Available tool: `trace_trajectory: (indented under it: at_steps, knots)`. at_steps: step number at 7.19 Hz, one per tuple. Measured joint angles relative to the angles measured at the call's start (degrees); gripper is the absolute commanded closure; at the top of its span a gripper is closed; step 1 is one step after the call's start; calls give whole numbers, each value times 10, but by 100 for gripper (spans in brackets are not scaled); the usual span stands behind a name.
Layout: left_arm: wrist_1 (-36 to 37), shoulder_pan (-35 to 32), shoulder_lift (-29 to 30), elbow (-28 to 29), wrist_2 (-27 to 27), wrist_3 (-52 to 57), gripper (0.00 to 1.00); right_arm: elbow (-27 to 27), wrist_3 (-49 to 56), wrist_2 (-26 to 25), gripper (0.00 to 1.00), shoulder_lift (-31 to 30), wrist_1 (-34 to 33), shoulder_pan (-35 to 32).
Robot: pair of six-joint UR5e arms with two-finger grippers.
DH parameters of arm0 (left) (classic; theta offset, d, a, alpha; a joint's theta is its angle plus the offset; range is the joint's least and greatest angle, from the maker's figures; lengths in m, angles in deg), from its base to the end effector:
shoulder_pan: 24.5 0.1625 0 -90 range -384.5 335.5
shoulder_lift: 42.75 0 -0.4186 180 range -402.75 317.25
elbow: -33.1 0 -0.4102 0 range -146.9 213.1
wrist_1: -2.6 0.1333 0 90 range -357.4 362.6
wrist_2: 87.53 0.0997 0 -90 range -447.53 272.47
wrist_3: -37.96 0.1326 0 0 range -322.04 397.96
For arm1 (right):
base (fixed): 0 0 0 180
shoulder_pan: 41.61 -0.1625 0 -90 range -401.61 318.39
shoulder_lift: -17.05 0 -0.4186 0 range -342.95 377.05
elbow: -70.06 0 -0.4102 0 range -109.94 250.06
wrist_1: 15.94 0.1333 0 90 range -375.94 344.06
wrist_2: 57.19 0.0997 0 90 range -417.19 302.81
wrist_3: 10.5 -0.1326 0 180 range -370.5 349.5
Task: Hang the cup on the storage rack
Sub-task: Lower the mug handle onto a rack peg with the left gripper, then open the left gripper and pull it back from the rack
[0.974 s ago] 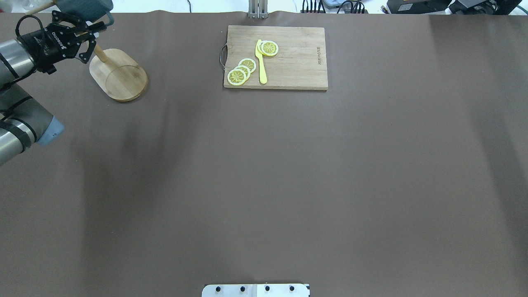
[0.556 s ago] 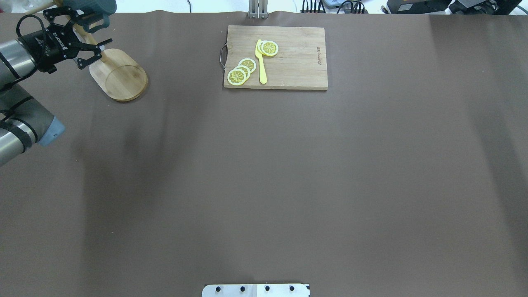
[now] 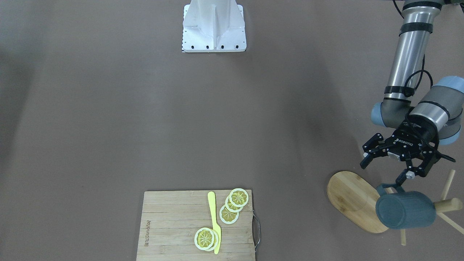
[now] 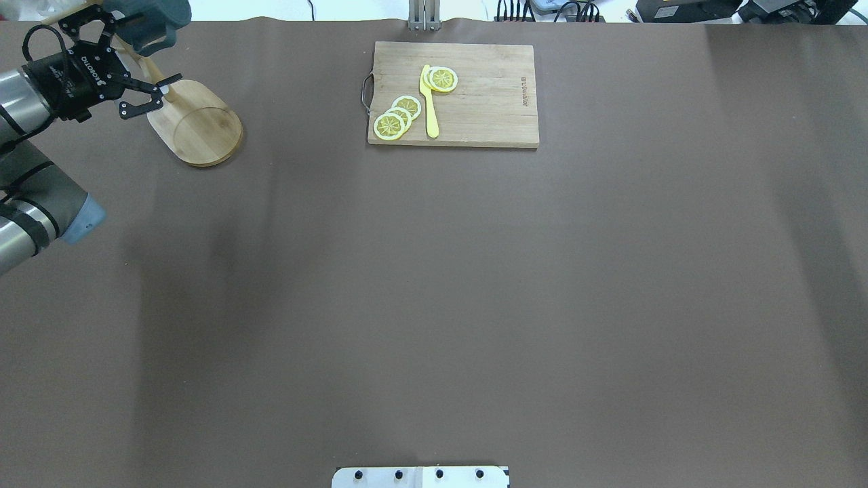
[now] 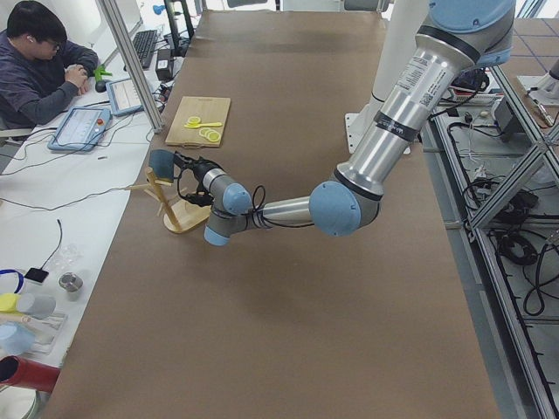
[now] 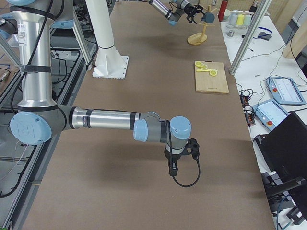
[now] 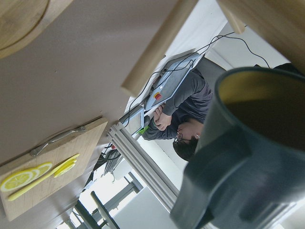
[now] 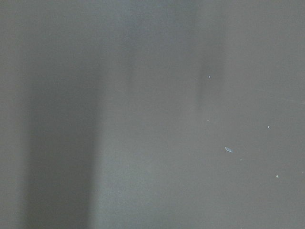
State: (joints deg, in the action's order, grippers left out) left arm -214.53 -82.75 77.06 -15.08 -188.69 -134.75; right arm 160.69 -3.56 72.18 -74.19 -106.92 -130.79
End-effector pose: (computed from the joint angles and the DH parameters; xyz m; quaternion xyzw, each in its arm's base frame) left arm 0.2688 -0.6389 0.4656 -0.2289 0.8098 -0.4758 0.2557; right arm 0.0421 -0.4986 0.6906 0.0049 -0.3370 -0.0590 0.9396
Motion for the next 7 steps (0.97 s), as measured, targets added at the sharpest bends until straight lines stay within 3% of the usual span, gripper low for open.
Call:
trace_trajectory:
  at_steps: [4, 7]
  knots:
    - [1, 2, -43, -139, -41, 63, 1, -1, 0, 0, 0, -1, 0, 2]
    - [20, 0, -79, -207, -85, 226, 1, -1, 0, 0, 0, -1, -1, 2]
